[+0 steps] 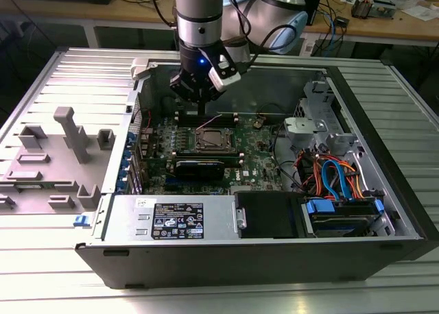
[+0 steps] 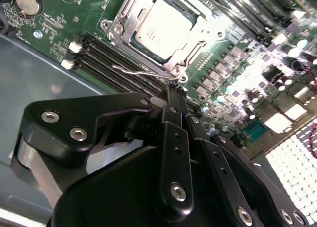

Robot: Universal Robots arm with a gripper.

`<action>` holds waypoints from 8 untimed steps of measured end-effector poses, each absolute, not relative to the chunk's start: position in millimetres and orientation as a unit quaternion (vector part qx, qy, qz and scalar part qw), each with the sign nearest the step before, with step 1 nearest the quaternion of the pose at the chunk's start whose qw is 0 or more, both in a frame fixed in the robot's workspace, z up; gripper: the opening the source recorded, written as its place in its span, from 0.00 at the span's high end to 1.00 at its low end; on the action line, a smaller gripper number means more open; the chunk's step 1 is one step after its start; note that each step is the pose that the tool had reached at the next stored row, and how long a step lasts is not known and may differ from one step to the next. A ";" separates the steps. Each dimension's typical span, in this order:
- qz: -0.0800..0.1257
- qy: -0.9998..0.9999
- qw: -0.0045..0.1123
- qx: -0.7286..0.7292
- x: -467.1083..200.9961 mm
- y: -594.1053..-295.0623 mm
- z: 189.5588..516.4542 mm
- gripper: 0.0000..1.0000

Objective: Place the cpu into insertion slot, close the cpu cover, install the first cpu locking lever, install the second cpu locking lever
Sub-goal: 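Install the first cpu locking lever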

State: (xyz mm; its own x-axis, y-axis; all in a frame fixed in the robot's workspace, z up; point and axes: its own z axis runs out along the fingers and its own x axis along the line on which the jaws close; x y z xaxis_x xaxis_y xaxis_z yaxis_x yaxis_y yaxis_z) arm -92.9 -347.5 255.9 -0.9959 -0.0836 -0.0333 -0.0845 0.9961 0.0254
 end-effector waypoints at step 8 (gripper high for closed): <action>0.014 0.999 0.016 -0.028 -83.6 -347.6 249.6 0.89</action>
State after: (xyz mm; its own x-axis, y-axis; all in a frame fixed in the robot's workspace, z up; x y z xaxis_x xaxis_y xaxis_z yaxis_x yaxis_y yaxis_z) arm -83.6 -347.6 249.6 -0.9979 -0.0550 -0.0334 -0.0559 0.9981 0.0267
